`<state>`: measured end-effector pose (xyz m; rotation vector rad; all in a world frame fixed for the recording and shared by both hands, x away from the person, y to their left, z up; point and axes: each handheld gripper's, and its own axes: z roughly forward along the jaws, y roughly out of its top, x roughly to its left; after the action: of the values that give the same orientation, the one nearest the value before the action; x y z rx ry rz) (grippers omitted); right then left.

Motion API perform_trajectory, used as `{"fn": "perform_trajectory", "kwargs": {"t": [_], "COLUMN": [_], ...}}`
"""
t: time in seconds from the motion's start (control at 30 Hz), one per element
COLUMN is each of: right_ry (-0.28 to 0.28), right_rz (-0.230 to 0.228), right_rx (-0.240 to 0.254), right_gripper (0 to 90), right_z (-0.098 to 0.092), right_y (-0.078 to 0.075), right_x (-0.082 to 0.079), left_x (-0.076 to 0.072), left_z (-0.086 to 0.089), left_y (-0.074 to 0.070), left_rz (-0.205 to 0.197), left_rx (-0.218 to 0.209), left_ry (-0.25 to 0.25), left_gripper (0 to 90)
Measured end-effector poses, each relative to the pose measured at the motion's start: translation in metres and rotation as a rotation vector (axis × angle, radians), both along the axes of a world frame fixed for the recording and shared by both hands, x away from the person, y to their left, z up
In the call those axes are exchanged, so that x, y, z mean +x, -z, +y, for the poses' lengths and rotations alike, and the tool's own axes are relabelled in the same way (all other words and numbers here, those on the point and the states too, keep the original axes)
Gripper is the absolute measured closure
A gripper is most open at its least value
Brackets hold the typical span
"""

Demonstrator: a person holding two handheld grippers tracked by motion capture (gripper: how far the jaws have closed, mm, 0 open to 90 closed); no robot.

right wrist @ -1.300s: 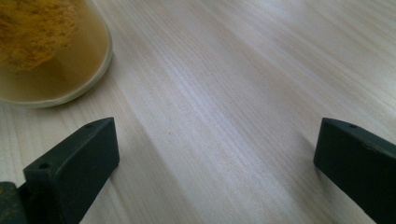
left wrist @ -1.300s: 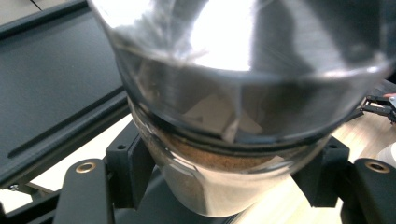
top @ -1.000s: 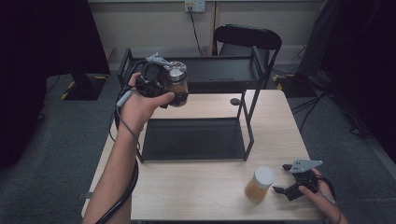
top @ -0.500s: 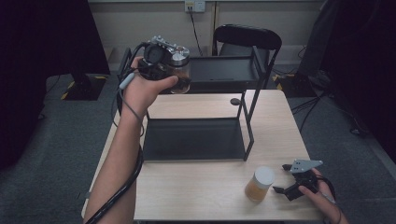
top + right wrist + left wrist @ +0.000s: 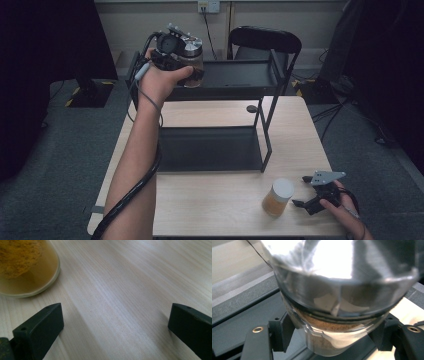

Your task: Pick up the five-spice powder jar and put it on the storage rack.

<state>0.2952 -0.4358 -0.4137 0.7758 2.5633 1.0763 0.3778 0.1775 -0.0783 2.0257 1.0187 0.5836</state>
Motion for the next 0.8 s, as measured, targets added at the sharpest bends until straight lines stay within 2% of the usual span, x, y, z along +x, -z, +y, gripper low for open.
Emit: {"fn": "perform_trajectory", "kwargs": {"t": [0.4, 0.53, 0.8], "right_ry": [0.001, 0.001, 0.000], "right_rz": [0.001, 0.001, 0.001], "right_rx": [0.000, 0.000, 0.000], "right_gripper": [0.0, 0.0, 0.0], "right_z": [0.000, 0.000, 0.000], "right_y": [0.000, 0.000, 0.000], "right_x": [0.000, 0.000, 0.000], "left_x": [0.022, 0.025, 0.025], "left_z": [-0.007, -0.005, -0.002], "left_y": [0.014, 0.019, 0.019], "left_rz": [0.020, 0.022, 0.024], "left_rx": [-0.004, -0.024, -0.027], "left_ry": [-0.044, -0.056, -0.061], "left_gripper": [30.8, 30.8, 30.8]}}
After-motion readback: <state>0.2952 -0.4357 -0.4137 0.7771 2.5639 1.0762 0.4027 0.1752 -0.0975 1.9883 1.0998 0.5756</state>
